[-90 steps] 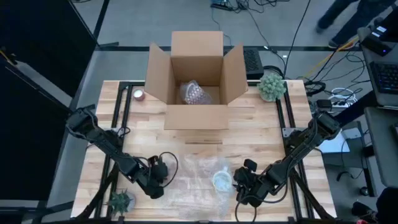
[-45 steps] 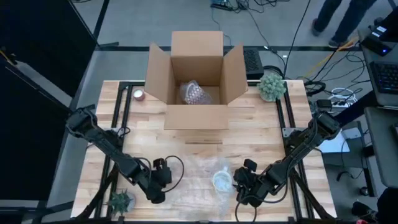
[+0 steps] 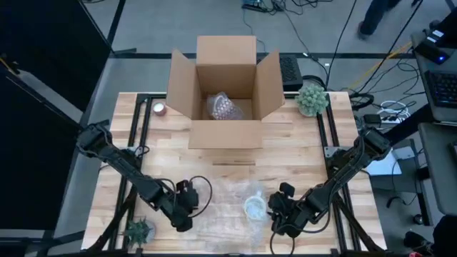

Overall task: Wrap mug
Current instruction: Wrap the yellow mug with the bubble wrap

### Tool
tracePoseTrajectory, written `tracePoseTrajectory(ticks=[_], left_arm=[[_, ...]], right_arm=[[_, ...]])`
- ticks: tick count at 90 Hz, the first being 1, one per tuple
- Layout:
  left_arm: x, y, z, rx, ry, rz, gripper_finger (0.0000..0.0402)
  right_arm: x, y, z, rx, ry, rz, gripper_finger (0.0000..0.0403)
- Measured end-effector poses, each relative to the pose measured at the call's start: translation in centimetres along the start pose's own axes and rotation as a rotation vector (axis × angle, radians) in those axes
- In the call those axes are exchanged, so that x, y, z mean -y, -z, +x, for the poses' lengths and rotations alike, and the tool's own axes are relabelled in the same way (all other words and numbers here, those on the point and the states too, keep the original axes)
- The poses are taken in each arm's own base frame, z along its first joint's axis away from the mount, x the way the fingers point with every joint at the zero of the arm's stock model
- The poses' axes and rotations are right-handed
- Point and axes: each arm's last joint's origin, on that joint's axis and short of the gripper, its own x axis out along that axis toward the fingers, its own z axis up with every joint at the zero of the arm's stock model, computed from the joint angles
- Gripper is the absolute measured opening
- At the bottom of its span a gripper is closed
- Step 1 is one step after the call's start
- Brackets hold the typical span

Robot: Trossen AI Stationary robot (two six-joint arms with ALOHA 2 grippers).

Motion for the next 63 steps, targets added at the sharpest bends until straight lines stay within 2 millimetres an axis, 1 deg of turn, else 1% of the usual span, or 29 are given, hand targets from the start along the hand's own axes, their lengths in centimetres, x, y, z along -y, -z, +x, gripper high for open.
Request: tracePoseTrajectory(ticks=[9, 17, 27, 34, 46, 54, 63], left_arm=[[-0.1, 0.1, 0.0, -0.015, -0.008, 0.003, 0.0126], [-0.3, 0.5, 0.0, -0.081, 0.005, 0.013, 0.0173], [-0.2, 1.4, -0.2, -0.148, -0.006, 0.026, 0.0210], [0.0, 1.8, -0.4, -0.164, -0.015, 0.037, 0.0221], [0.0, 2.3, -0.5, -0.165, -0.046, 0.060, 0.0223], [0.0, 2.3, 0.0, -0.137, -0.085, 0.067, 0.0224], [0.2, 2.6, 1.1, -0.137, -0.082, 0.068, 0.0224]], right_arm=[[0.0, 0.0, 0.0, 0.000, 0.000, 0.000, 0.0157], [0.0, 0.0, 0.0, 0.000, 0.000, -0.004, 0.0157], [0.0, 0.0, 0.0, 0.002, 0.001, -0.013, 0.0157], [0.0, 0.0, 0.0, 0.010, 0.006, -0.032, 0.0157], [0.0, -0.1, 0.0, 0.025, 0.014, -0.050, 0.0157], [0.0, -0.1, 0.0, 0.025, 0.014, -0.050, 0.0157], [-0.1, 0.0, -0.1, 0.024, 0.010, -0.053, 0.0157]])
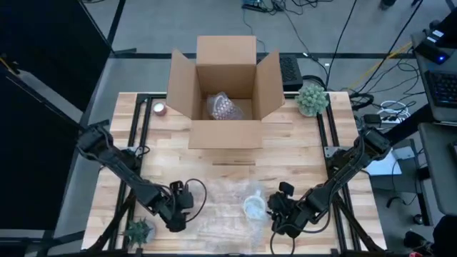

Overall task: Wrap mug
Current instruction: Wrap the yellow mug with the bubble wrap

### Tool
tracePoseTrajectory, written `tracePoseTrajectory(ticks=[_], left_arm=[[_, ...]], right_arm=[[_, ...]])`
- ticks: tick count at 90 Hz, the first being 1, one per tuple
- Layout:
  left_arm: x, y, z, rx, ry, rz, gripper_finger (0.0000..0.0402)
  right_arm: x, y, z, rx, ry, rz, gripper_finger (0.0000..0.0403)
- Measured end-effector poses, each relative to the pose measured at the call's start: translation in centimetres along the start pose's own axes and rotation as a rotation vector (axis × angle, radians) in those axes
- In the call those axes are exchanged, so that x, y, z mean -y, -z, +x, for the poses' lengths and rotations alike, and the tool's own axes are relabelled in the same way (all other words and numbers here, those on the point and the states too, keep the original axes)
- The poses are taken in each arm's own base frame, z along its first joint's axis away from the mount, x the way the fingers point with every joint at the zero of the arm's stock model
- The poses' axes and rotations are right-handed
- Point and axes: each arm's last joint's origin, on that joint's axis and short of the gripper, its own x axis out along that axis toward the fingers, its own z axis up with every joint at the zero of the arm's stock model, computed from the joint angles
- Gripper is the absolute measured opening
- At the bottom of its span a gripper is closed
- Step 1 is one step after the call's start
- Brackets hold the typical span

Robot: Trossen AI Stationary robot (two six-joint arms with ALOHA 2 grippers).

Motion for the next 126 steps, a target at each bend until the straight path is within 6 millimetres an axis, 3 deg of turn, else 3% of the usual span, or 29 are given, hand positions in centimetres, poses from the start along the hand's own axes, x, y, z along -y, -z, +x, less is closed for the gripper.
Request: tracePoseTrajectory(ticks=[21, 38, 46, 51, 78, 97, 110, 126], left_arm=[[0.5, 0.5, 2.3, -0.022, -0.026, 0.035, 0.0195], [0.5, 0.2, 2.0, -0.004, -0.025, 0.029, 0.0091], [0.8, -0.3, 1.3, 0.000, -0.014, 0.026, 0.0029], [1.0, -0.9, 0.5, 0.031, -0.014, 0.020, 0.0010], [2.6, -6.8, -4.7, 0.379, 0.012, 0.074, 0.0002], [2.7, -11.2, -6.1, 0.667, 0.057, 0.194, 0.0001], [1.6, -13.4, -5.8, 0.770, 0.054, 0.248, 0.0001], [0.6, -15.9, -2.9, 0.846, 0.189, 0.240, 0.0001]], right_arm=[[0.0, 0.0, 0.0, -0.001, 0.000, -0.002, 0.0157], [0.0, 0.0, 0.0, -0.001, 0.000, -0.006, 0.0157], [0.0, 0.0, 0.0, -0.001, 0.000, -0.009, 0.0157], [0.0, 0.1, 0.0, -0.002, 0.000, -0.012, 0.0157], [0.0, 0.0, 0.0, 0.002, -0.002, -0.025, 0.0157], [-0.1, -0.1, 0.0, 0.007, -0.009, -0.024, 0.0157], [-0.2, -0.1, 0.0, 0.013, -0.014, -0.018, 0.0157], [-0.1, -0.2, 0.0, 0.015, -0.013, -0.020, 0.0157]])
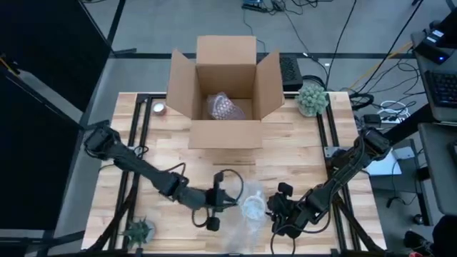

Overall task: Wrap mug
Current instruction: Wrap the yellow mug with the bubble wrap

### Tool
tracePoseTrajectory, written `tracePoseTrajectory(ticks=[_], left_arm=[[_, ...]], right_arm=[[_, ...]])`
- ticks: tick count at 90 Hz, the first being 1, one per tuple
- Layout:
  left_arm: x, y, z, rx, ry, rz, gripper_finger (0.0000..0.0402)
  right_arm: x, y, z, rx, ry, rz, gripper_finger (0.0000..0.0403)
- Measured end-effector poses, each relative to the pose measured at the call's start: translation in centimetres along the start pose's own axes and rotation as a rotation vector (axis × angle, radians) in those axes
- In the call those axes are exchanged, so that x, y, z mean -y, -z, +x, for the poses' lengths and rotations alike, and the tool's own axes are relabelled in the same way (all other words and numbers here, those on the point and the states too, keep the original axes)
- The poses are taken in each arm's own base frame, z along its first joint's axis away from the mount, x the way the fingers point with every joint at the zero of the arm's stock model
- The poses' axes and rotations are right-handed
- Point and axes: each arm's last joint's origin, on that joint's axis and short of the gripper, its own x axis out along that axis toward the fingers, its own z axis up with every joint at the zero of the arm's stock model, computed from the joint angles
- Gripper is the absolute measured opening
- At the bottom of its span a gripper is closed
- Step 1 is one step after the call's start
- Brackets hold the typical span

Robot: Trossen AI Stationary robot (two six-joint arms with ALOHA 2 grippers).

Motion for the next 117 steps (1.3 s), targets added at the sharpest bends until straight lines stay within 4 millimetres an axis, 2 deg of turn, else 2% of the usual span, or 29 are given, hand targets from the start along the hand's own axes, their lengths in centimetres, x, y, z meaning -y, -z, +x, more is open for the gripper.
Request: tracePoseTrajectory(ticks=[15, 34, 56, 68, 76, 82, 92, 106, 117], left_arm=[[-1.3, 1.9, 3.2, 0.022, 0.040, -0.025, 0.0001], [-1.9, 4.2, 5.4, -0.042, 0.012, -0.025, 0.0001], [-1.7, 4.8, 5.8, -0.054, 0.013, -0.069, 0.0001], [-1.7, 4.8, 5.8, -0.050, 0.013, -0.075, 0.0001], [-1.8, 4.6, 5.8, -0.032, 0.013, -0.079, 0.0001], [-1.9, 4.4, 5.8, -0.015, 0.011, -0.083, 0.0001], [-2.5, 4.1, 5.9, 0.012, 0.000, -0.092, 0.0001], [-3.0, 4.1, 6.0, 0.008, -0.011, -0.094, 0.0001], [-3.0, 4.3, 6.0, -0.001, -0.010, -0.092, 0.0001]], right_arm=[[0.0, -0.1, 0.1, 0.001, 0.001, 0.006, 0.0157], [0.2, -0.1, -0.2, -0.022, -0.008, -0.001, 0.0157], [0.7, -0.5, -3.3, -0.118, -0.103, 0.052, 0.0157], [1.1, -2.3, -5.4, -0.005, -0.184, 0.096, 0.0157], [1.2, -3.6, -5.9, 0.128, -0.184, 0.077, 0.0157], [1.2, -4.4, -5.6, 0.198, -0.170, 0.048, 0.0157], [1.4, -5.1, -3.8, 0.220, -0.127, 0.014, 0.0157], [1.6, -5.1, -1.1, 0.182, -0.067, 0.013, 0.0157], [1.4, -4.5, 0.2, 0.142, -0.057, 0.004, 0.0157]])
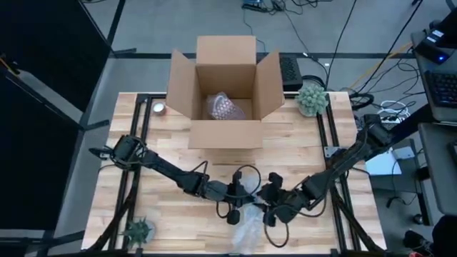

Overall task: Wrap mug
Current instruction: Wrap the yellow mug with the bubble wrap

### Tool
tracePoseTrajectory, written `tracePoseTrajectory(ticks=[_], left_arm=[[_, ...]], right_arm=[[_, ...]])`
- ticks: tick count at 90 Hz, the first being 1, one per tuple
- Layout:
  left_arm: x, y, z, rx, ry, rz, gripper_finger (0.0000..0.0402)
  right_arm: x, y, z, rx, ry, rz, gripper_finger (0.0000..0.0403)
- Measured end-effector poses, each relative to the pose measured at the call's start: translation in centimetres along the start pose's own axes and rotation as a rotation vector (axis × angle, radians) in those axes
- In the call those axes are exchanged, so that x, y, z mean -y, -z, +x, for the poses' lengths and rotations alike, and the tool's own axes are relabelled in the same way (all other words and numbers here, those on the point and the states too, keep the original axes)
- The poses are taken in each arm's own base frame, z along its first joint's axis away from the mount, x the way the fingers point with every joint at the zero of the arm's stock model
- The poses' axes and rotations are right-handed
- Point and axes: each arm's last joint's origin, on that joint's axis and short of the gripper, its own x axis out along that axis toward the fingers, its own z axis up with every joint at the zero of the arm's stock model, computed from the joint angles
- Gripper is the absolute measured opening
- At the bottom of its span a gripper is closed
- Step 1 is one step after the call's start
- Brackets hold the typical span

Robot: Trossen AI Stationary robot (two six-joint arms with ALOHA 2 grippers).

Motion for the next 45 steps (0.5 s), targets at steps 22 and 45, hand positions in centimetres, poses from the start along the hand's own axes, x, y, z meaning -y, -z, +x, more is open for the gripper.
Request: tracePoseTrajectory(ticks=[22, 45], left_arm=[[0.05, -0.13, -0.12, 0.001, 0.006, 0.000, 0.0001], [0.36, -0.89, -0.87, -0.017, 0.011, 0.008, 0.0001]], right_arm=[[-0.31, 0.74, 0.87, -0.019, 0.017, -0.003, 0.0157], [-0.43, 0.86, 0.89, -0.022, 0.009, -0.005, 0.0157]])
